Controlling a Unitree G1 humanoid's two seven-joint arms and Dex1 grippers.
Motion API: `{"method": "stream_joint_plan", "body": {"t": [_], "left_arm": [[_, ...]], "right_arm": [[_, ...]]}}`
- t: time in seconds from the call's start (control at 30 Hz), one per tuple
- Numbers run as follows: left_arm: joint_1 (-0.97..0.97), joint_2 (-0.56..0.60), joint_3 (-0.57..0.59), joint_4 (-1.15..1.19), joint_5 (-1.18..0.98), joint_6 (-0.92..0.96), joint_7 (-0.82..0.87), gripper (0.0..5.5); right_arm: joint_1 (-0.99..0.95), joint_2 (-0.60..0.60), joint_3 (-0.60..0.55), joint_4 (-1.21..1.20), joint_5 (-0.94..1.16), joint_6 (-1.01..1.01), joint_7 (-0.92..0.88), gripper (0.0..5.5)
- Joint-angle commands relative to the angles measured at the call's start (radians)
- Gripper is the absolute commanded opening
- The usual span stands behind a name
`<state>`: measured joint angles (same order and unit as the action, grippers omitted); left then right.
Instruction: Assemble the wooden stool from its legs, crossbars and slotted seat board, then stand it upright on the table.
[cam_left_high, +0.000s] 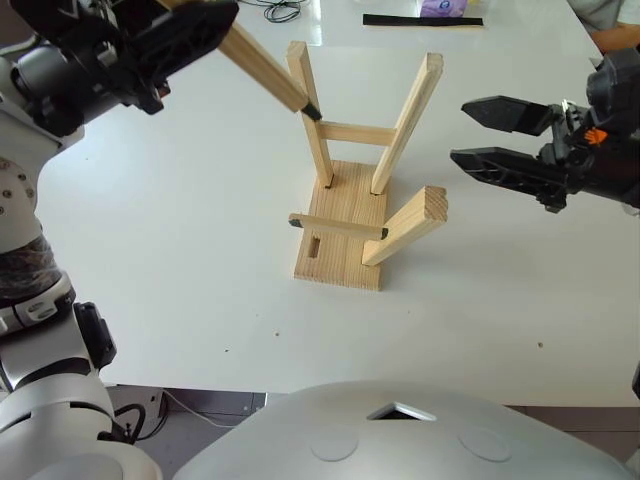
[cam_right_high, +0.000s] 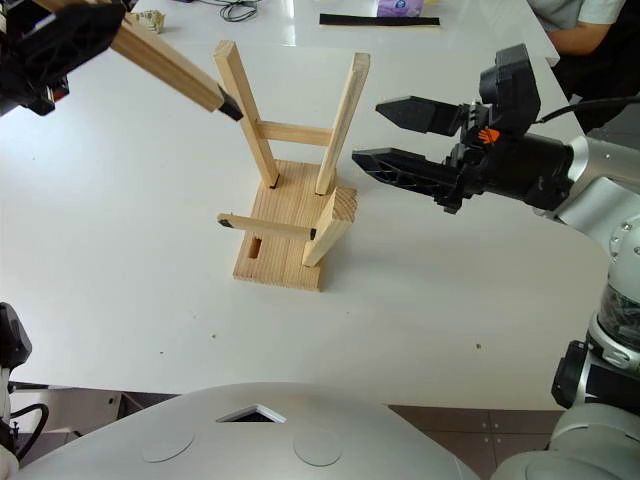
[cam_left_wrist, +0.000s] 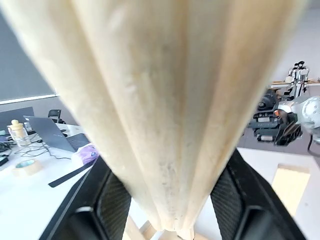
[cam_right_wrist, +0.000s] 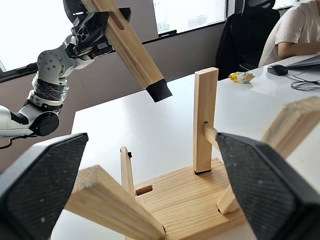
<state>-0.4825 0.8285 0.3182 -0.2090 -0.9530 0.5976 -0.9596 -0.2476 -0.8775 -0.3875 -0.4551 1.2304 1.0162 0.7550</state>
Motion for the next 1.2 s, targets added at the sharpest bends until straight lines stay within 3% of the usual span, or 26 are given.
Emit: {"method": "stream_joint_plan", "body": {"t": [0.03, 0.17, 0.33, 1.2], "left_arm": [[0.074, 0.022, -0.026, 0.052, 0.191, -0.213, -0.122, 2.05], [0.237, 0.018, 0.015, 0.032, 0.219, -0.306, -0.255, 2.05], [0.364, -0.008, -0.030, -0.018, 0.269, -0.412, -0.357, 2.05], [0.567, -0.156, -0.164, -0.099, 0.316, -0.551, -0.346, 2.05]], "right_arm": [[0.108, -0.030, -0.069, -0.037, -0.016, -0.010, 0.016, 4.70], [0.162, -0.043, -0.080, -0.030, -0.042, -0.020, 0.040, 4.70], [0.195, -0.047, -0.078, -0.019, -0.068, -0.033, 0.055, 4.70], [0.209, -0.084, 0.032, 0.018, -0.176, -0.051, 0.189, 4.70]]}}
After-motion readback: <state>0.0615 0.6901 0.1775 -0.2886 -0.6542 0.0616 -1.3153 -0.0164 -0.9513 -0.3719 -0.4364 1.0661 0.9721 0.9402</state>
